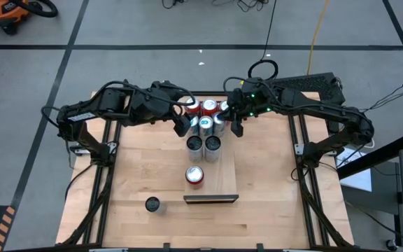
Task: Place canned beverage on shelf
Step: Adjust the blue soda can, then put the white and yellow soda can on the shelf aligned with other white and yellow soda can
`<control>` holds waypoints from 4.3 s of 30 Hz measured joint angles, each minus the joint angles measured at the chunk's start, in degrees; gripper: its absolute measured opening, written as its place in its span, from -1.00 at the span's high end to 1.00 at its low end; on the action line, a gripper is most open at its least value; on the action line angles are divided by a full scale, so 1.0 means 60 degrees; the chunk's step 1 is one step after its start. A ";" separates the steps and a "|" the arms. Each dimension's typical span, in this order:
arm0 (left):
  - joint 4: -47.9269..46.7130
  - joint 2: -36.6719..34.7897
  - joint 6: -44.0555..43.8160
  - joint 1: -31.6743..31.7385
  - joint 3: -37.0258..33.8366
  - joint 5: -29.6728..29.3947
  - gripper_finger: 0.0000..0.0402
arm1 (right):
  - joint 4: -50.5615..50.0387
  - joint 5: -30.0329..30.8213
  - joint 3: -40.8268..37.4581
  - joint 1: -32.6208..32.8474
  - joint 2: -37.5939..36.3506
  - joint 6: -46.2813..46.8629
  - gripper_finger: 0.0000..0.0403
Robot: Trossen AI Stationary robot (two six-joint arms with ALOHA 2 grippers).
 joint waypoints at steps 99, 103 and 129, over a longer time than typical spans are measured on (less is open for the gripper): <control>-0.3525 -0.0686 -0.5330 -0.3128 0.0000 0.1788 -0.92 | -0.2251 0.0511 0.0554 0.0273 -0.2524 0.1339 1.00; -0.3609 -0.0355 -0.5185 -0.4069 -0.0048 0.2960 -0.92 | -0.2251 0.0514 0.0554 0.0273 -0.2521 0.1342 1.00; -0.1929 0.0481 -0.6677 -0.6708 -0.4196 0.3349 -0.92 | -0.2360 0.1030 0.0554 0.2159 -0.2572 0.4498 1.00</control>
